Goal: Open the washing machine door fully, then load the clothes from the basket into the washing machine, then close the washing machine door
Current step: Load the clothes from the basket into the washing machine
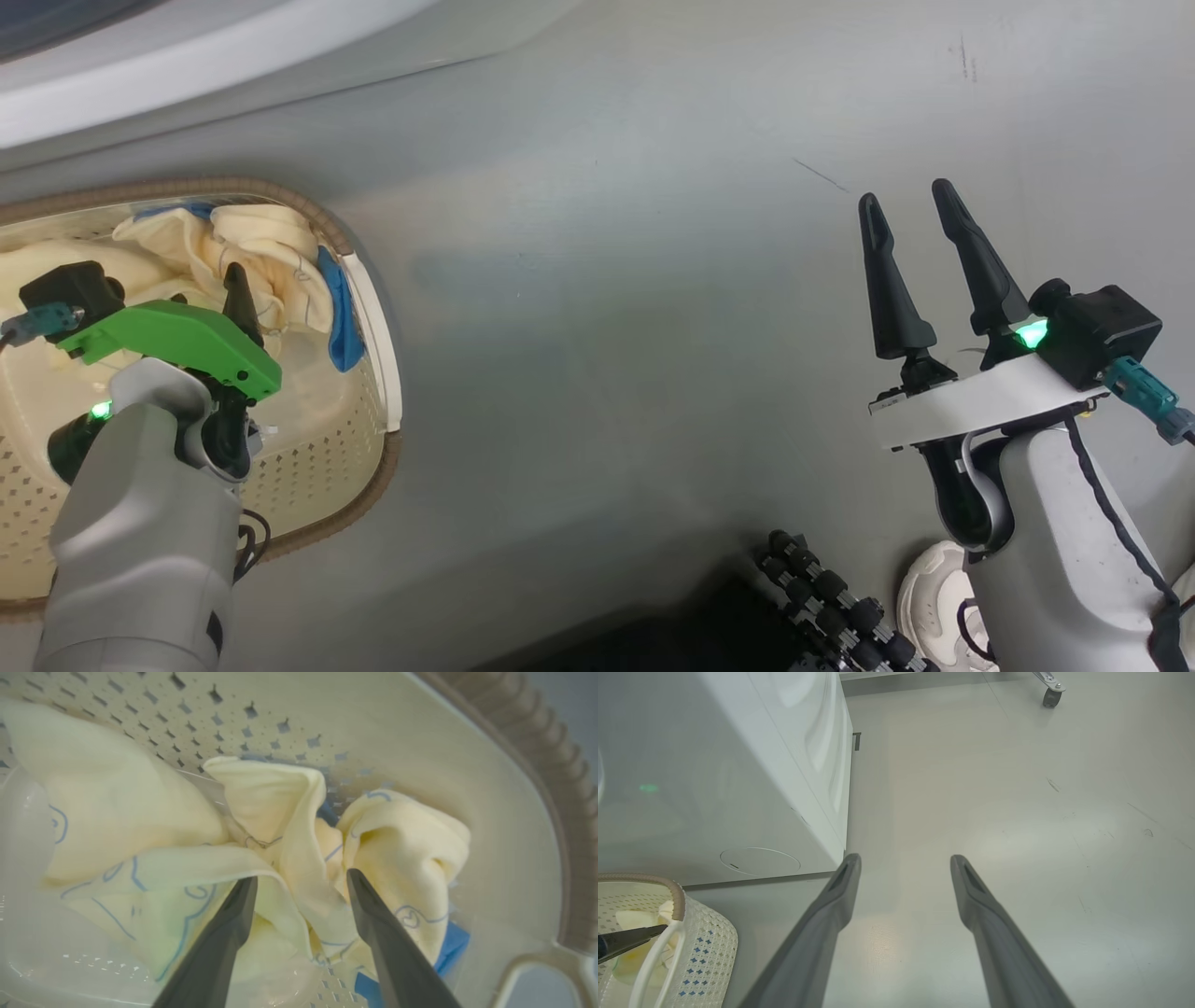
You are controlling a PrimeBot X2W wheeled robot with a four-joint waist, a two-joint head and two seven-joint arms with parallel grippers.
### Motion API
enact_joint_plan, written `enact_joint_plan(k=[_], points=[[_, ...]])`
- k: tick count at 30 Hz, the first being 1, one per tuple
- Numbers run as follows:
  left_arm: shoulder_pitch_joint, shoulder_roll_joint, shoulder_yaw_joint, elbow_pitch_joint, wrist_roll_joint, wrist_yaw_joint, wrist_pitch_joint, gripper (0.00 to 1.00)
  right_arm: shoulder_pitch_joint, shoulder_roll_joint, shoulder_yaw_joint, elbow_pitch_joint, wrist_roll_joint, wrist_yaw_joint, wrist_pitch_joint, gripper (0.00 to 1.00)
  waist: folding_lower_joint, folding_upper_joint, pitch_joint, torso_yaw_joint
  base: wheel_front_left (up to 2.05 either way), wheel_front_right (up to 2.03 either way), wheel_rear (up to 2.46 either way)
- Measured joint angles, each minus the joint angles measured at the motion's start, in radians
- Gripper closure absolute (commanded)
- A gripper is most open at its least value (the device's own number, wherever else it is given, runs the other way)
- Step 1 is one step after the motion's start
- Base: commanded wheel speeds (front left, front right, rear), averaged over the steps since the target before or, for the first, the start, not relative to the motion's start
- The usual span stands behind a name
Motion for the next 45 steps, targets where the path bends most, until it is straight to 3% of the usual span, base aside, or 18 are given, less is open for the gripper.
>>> enact_joint_plan(k=[26,27,29,30,32,34,45], points=[[-0.096,0.010,-0.022,0.099,0.025,0.001,-0.062,0.00,-0.032,-0.005,-0.008,-0.023,0.000,0.000,0.000,0.00,0.0000,0.0000,0.079,-0.001,0.00,0.00,0.00],[-0.097,0.010,-0.024,0.103,0.026,0.001,-0.066,0.04,-0.032,-0.006,-0.008,-0.023,0.000,0.000,0.000,0.00,0.0000,0.0000,0.080,-0.001,0.00,0.00,0.00],[-0.099,0.010,-0.027,0.112,0.033,0.001,-0.074,0.41,-0.032,-0.007,-0.012,-0.023,0.000,0.000,0.000,0.00,0.0000,0.0000,0.082,0.000,0.00,0.00,0.00],[-0.099,0.009,-0.028,0.117,0.035,0.001,-0.081,0.53,-0.032,-0.008,-0.014,-0.023,0.000,0.000,0.000,0.00,0.0000,0.0000,0.083,0.001,0.00,0.00,0.00],[-0.100,0.008,-0.030,0.123,0.041,0.001,-0.092,0.64,-0.034,-0.008,-0.017,-0.023,0.000,0.000,0.000,0.00,0.0000,0.0000,0.084,0.003,0.00,0.00,0.00],[-0.100,0.006,-0.031,0.128,0.042,0.001,-0.102,1.00,-0.038,-0.008,-0.019,-0.023,0.000,0.000,0.000,0.00,0.0000,0.0000,0.084,0.006,0.00,0.00,0.00],[-0.097,-0.007,-0.030,0.156,0.042,-0.009,-0.182,1.00,-0.051,-0.008,-0.034,-0.014,-0.002,0.000,0.000,0.00,0.0000,0.0000,0.052,0.029,0.00,0.00,0.00]])
